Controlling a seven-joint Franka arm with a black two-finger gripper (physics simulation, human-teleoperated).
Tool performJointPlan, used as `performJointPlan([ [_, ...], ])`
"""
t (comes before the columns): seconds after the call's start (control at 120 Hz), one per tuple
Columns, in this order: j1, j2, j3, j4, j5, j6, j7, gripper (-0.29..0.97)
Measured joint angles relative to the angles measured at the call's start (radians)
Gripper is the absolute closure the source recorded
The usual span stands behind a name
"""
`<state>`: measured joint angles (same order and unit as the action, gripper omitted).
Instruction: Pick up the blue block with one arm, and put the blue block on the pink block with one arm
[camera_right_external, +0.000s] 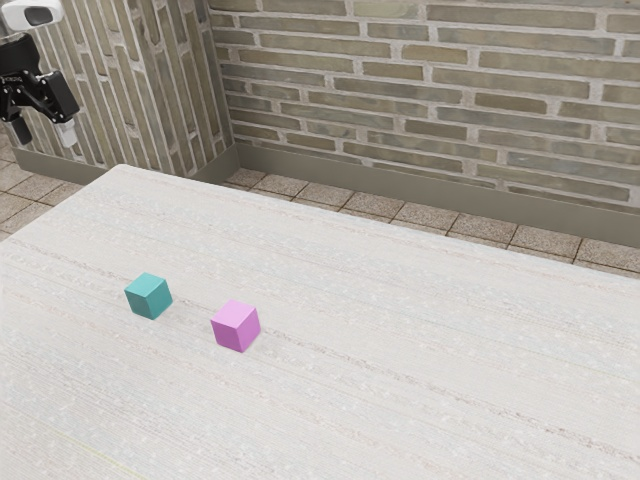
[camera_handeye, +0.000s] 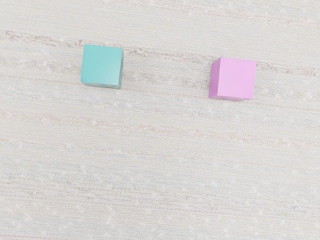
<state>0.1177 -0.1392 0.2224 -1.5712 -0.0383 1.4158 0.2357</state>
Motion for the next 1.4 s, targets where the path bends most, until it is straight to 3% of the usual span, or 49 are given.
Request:
performJointPlan([
  [0.258, -0.001, -0.019, 0.002, 0.003, 0.001, -0.004, 0.006, 0.0],
  [0.35, -0.004, -0.104, 0.078, 0.22, 0.037, -0.082, 0.007, 0.0],
  [0.4, 0.003, -0.126, 0.139, 0.26, 0.056, -0.106, 0.008, 0.0],
  [0.542, 0.01, -0.061, 0.214, 0.027, 0.087, -0.023, 0.006, 0.0],
  [0.7, 0.012, -0.037, 0.242, -0.275, 0.097, 0.199, -0.008, 0.0],
  [0.875, 0.008, -0.061, 0.24, -0.443, 0.121, 0.369, -0.018, 0.0],
  [1.058, 0.013, 0.121, 0.269, -0.485, 0.134, 0.6, -0.03, 0.0],
  [1.2, 0.013, 0.236, 0.263, -0.488, 0.034, 0.698, -0.039, 0.0],
  [1.4, 0.004, 0.286, 0.189, -0.507, -0.145, 0.793, 0.013, 0.0],
])
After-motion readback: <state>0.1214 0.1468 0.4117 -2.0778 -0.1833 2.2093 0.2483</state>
